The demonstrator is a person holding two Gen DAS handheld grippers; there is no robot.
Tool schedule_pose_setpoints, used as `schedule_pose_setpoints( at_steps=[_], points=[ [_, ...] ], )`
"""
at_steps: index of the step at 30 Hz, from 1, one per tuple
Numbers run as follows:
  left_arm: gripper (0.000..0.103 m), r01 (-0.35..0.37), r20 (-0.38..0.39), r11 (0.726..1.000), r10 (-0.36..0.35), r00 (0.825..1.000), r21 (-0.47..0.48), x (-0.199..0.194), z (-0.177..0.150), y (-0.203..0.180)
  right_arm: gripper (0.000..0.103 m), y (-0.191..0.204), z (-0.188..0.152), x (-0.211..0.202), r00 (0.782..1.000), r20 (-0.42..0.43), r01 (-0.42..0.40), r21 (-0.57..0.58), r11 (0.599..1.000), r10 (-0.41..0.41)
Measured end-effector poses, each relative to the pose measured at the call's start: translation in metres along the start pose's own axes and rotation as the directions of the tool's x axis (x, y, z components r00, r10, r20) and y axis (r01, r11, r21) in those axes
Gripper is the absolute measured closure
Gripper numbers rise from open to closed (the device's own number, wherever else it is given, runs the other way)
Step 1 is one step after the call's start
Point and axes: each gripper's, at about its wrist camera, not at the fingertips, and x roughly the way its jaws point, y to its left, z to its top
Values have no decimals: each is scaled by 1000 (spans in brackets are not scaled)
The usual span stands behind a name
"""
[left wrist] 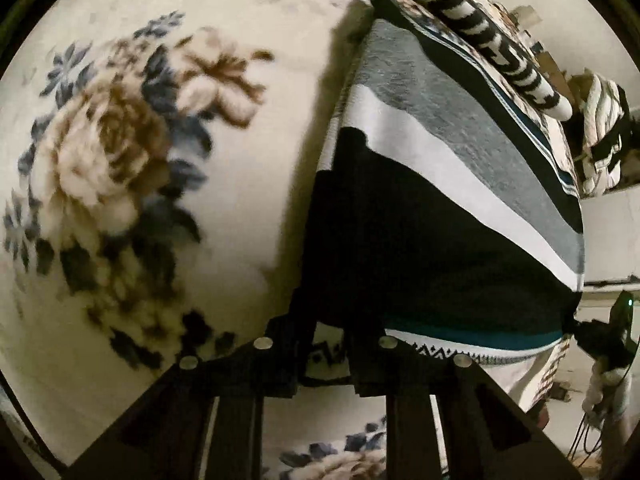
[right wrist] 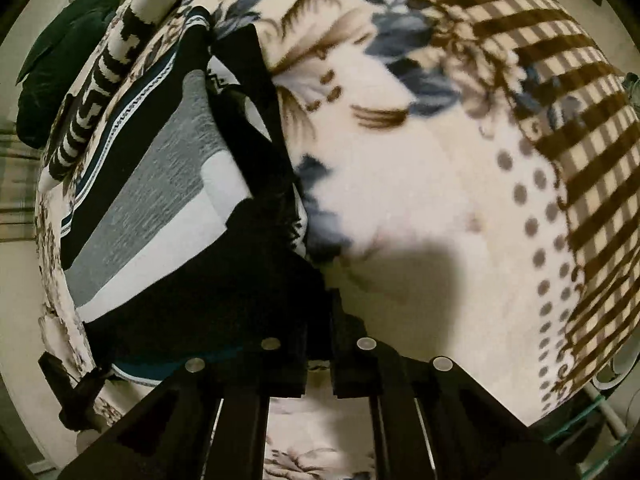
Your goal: Fold small clothes
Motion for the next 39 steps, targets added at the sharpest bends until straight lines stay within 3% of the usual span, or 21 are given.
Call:
schedule_pose_setpoints(
  at_steps=[2,4,5,6,8,9,12,13,14,15,21,23,24,28,31,32,33,35,39],
  points=[
    [85,-24,-9,1000,24,1000,9,-10,1,-7,95,5,5,-1,999,-43,-4,-13,1000,3],
    [82,-14,2,1000,14,1000,3,-20,2,-13,93,9,12,-15,1000,-19,-17,-16,1000,17],
    [79,-27,14,1000,27,1000,-5,-26,3,-14,88,12,16,-23,1000,1,-26,-22,999,26],
    [76,-20,23,1000,21,1000,-9,-30,4,-15,75,16,21,-31,999,32,-11,-28,1000,12],
    [73,-21,47,1000,22,999,-22,-37,7,-18,64,26,31,-41,995,89,-28,-58,998,33],
    [68,-19,60,999,21,998,-27,-40,10,-19,64,32,38,-42,994,107,-30,-71,997,37],
    [68,-33,78,999,35,996,-26,-40,20,-24,64,47,58,-30,992,127,-1,-82,997,12],
    [68,-31,79,999,33,996,-23,-37,24,-26,64,50,62,-24,992,127,25,-79,997,-14],
    [68,-38,80,999,39,996,-24,-35,28,-29,76,52,64,-18,991,134,39,-75,996,-29],
    [68,-41,84,999,43,996,-22,-35,29,-31,96,55,63,-17,988,154,39,-76,996,-27],
    [68,-46,99,999,45,994,9,-28,42,-46,97,60,61,-42,957,273,113,-46,993,-96],
    [50,-39,88,999,38,995,8,-25,40,-46,97,54,62,-37,957,259,139,-24,990,-128],
    [36,-36,82,999,35,996,0,-23,38,-45,97,53,63,-32,958,250,145,-14,989,-137],
    [32,29,86,996,-22,996,-89,-32,19,-37,96,51,66,-16,982,160,106,-21,994,-101],
    [26,154,119,962,-129,984,-225,-42,-6,-28,69,39,54,-29,992,125,12,28,1000,-16],
    [25,199,134,943,-168,977,-267,-42,-15,-25,47,33,42,-37,991,131,-23,49,999,17],
    [24,249,152,919,-211,965,-307,-42,-25,-22,31,29,32,-42,989,136,-61,66,996,51],
    [19,320,188,876,-268,945,-361,-35,-40,-19,22,16,3,-50,986,137,-110,123,986,93],
    [18,452,260,781,-372,891,-432,-1,-53,-11,22,-11,-47,-25,979,95,-201,265,943,182]
  ],
)
